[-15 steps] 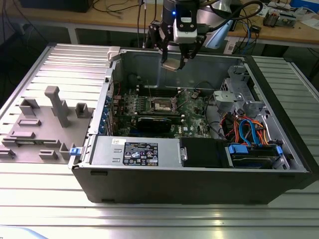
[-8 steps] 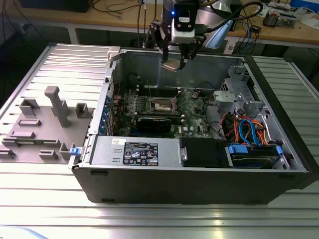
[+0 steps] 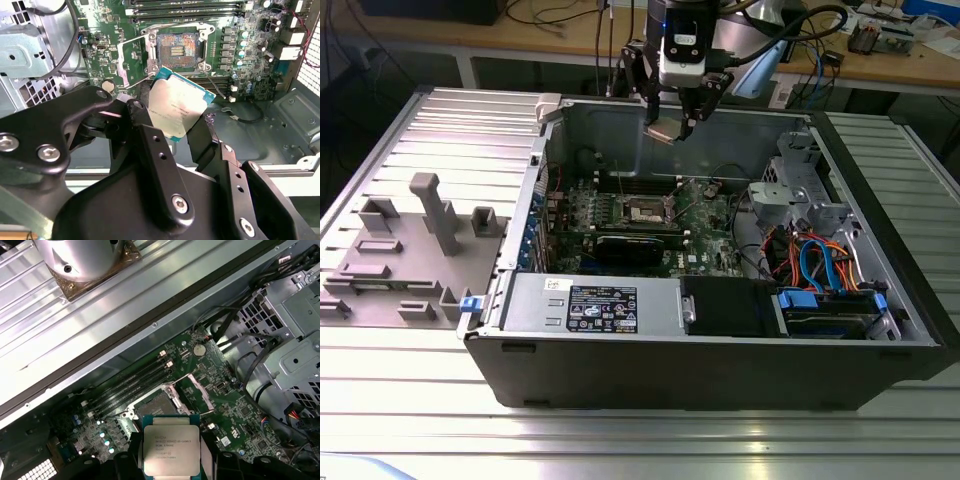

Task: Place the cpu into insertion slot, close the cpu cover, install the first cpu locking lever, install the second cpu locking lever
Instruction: 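Place the cpu into insertion slot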

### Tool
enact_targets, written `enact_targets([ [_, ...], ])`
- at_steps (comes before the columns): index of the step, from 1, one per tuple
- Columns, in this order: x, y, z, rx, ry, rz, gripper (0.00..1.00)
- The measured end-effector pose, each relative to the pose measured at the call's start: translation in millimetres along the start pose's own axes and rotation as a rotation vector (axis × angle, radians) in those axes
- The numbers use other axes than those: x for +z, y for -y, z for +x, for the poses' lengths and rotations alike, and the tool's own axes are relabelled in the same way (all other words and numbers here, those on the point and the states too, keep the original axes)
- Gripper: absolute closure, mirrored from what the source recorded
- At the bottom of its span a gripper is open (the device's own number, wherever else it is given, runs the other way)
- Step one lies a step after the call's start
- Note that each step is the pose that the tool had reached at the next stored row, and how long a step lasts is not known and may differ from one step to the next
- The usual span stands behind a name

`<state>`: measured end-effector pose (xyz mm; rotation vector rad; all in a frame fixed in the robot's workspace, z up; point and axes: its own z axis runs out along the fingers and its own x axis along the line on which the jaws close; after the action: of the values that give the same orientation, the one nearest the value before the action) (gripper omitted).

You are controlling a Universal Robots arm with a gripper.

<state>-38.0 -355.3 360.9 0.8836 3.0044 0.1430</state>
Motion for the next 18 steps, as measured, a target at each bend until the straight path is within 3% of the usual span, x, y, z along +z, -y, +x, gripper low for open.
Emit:
enact_targets([
  [11,0.0,0.0,0.0,0.003,0.0003,0.0,0.46],
  [18,0.0,0.0,0.0,0.038,0.0034,-0.0007,0.46],
])
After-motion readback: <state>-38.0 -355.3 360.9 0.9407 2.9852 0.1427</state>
